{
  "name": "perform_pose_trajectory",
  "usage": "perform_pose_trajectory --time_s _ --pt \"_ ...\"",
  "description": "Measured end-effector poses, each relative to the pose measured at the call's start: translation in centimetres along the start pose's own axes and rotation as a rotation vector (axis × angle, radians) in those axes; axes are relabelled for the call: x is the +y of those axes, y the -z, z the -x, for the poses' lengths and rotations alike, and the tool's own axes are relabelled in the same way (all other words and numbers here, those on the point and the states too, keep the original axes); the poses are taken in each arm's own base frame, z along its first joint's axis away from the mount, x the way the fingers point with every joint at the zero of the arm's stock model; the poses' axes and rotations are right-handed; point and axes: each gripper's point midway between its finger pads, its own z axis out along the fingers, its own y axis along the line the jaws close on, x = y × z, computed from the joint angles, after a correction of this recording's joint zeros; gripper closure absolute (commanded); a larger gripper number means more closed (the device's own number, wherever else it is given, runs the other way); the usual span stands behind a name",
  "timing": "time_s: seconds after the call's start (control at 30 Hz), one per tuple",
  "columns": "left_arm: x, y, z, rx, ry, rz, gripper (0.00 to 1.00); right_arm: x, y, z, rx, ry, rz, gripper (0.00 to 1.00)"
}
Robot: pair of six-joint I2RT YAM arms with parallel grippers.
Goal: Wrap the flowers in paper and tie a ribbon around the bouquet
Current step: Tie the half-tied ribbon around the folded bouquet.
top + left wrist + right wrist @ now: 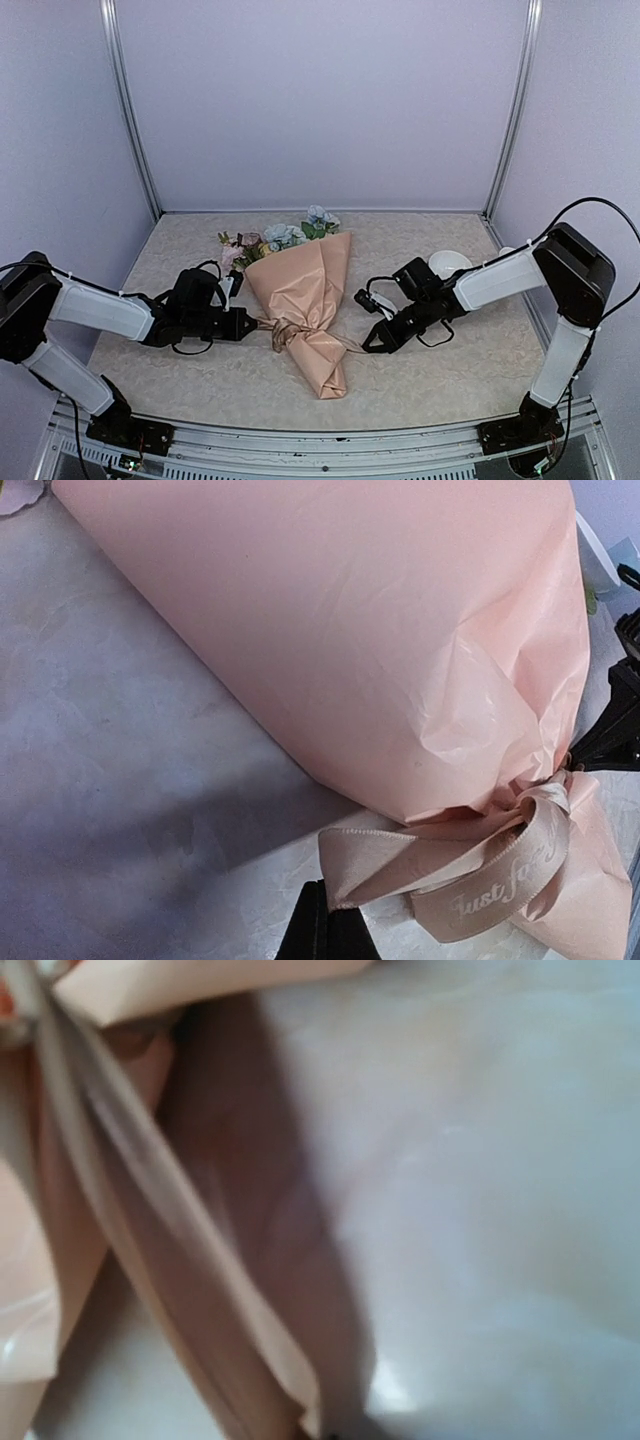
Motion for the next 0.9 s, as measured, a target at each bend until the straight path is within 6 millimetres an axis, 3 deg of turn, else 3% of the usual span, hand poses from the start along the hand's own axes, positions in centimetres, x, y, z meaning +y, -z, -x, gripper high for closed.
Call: perform_pose_trajectory --time_s 0.4,0.67,0.9 --pt "1.1 0.3 0.3 -0.013 0.006 0.045 1.00 1.2 -0.7 -0.5 -0.003 -0.001 0.042 1.00" --pt "3.5 -0.2 -1.8 0.039 0.055 0.091 1.00 1.9 -1.1 -0.9 -0.027 -0.007 0.085 1.00" --pt "3.6 -0.3 -1.7 0.033 0.062 0.082 1.00 2.1 -1.1 -1.0 -0.035 -0.009 0.100 1.00"
